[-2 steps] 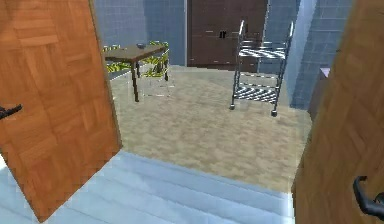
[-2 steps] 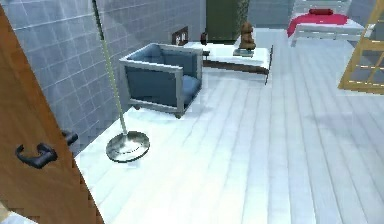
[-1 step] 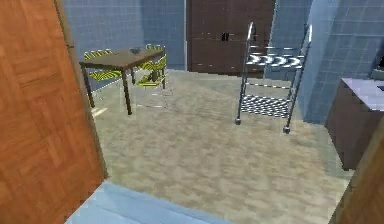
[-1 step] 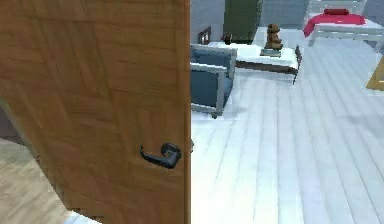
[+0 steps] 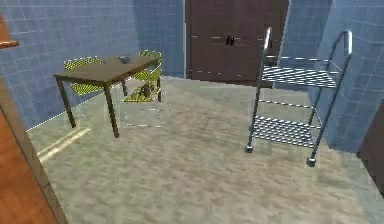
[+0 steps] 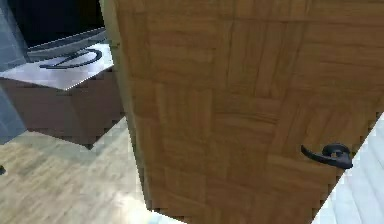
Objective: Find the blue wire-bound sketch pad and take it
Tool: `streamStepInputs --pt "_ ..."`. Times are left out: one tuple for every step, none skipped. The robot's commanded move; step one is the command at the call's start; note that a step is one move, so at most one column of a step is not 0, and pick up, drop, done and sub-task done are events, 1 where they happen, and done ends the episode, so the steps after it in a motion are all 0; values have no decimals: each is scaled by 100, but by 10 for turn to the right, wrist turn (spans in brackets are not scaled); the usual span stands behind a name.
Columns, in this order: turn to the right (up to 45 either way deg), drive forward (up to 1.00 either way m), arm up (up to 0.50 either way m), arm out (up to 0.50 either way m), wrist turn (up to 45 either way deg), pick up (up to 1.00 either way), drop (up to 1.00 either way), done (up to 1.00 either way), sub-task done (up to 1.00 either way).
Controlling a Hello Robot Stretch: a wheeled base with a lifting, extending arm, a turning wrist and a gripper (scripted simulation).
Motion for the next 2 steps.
streamStepInputs --pt "390 0 0 0 0 0 0 0 0" --pt "0 100 0 0 0 0 0 0 0"
